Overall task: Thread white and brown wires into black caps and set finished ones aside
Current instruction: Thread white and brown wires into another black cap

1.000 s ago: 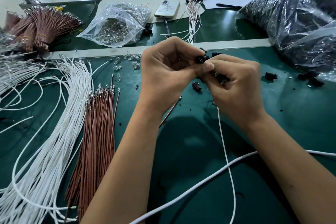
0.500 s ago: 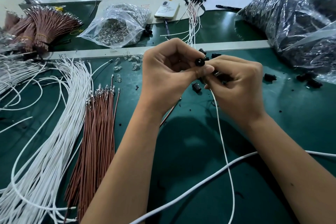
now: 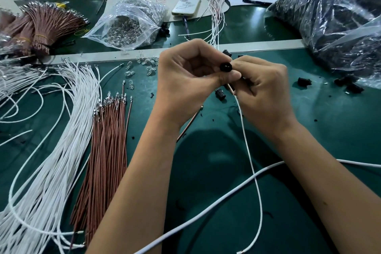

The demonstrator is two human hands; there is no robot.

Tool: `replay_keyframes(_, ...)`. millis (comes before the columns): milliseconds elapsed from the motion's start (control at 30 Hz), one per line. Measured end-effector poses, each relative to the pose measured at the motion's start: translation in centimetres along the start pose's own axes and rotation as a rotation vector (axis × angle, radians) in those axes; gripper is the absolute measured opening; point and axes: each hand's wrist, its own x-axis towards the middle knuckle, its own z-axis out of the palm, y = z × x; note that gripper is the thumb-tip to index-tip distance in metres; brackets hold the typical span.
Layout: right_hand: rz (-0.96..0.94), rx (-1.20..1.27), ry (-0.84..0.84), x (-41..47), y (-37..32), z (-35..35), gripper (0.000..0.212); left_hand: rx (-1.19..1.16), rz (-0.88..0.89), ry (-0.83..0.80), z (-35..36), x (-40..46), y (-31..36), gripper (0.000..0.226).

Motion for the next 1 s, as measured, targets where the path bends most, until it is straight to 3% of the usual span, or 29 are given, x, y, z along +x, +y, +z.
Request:
replay_keyframes(400,0.022,-0.045,0.025,-0.3,-0.4,0.0,0.018,-0.101,-0.001,0.016,0.2,-0.1,-0.2,0.033)
replay_keyframes(633,0.043,-0.13,0.044,-0.3,-0.2,-0.2,0.011,-0.043,-0.04,0.052,0.3,-0.2,-0.8,0.033)
replay_keyframes(1000,-0.039,-0.035,0.093,-0.1,-0.3,-1.1,0.007,0.032,-0.017,-0.06,-0.5,-0.1,-0.8,0.036)
